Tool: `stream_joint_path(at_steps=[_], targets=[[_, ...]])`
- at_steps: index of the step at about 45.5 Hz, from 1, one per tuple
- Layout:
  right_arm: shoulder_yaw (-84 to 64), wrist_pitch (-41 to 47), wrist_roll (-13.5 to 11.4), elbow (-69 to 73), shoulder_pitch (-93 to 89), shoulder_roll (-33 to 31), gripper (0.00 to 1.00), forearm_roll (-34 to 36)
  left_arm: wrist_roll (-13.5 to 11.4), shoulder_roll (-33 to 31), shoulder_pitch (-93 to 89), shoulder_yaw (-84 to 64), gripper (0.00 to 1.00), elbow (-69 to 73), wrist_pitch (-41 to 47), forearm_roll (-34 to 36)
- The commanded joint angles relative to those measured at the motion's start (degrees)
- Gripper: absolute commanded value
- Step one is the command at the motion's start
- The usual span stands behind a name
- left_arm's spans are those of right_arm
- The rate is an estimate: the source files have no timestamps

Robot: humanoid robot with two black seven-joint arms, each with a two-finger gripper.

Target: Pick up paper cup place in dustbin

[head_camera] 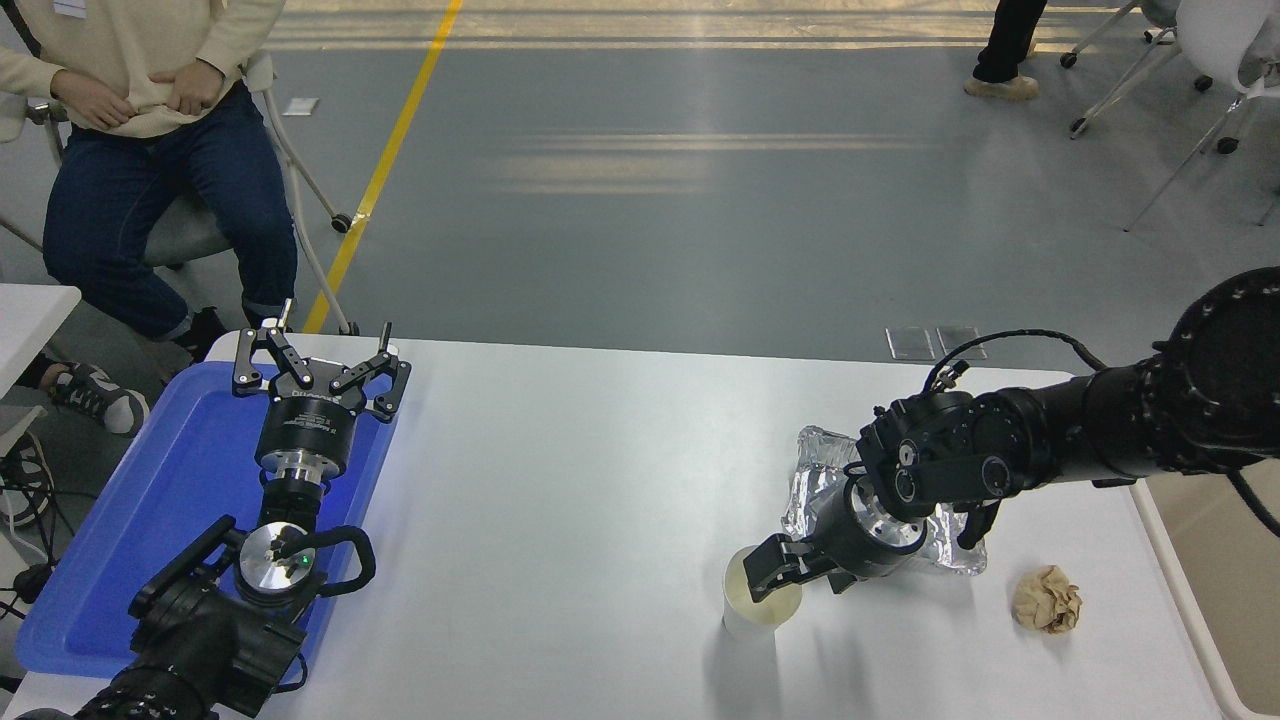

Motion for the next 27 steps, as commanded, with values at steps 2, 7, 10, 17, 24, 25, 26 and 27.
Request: stream_joint_path(at_steps=[2,7,10,17,24,25,26,27], targets=[[0.1,-0.9,0.0,-1.1,-1.3,0.0,0.57,-1.1,0.0,0.0,0.0,0.0,1.0,0.0,0.0,0.0],[0.1,-0.9,0.0,-1.5,-1.1,-0.1,0.32,-1.1,0.0,0.0,-0.1,0.0,1.0,0.0,0.0,0.0],[0.1,-0.8,0.1,-1.5,-1.0,-0.2,0.03,-1.0,0.0,0.0,0.0,0.0,1.0,0.0,0.0,0.0],[0.1,-0.8,0.1,-1.7,-0.9,-0.1,0.0,-1.1,0.0,0.0,0.0,0.0,1.0,0.0,0.0,0.0],[0.0,-0.8,0.1,-1.6,-0.5,-0.1,0.0,-1.1,0.0,0.0,0.0,0.0,1.0,0.0,0.0,0.0],[0.0,-0.8,0.1,-1.6,-0.5,-0.1,0.0,-1.1,0.0,0.0,0.0,0.0,1.0,0.0,0.0,0.0],[0.0,-0.8,0.1,-1.6,-0.5,-0.1,0.0,-1.1,0.0,0.0,-0.1,0.0,1.0,0.0,0.0,0.0],[0.0,-0.8,0.1,-1.6,-0.4,-0.1,0.0,-1.1,0.0,0.0,0.0,-0.1,1.0,0.0,0.0,0.0]])
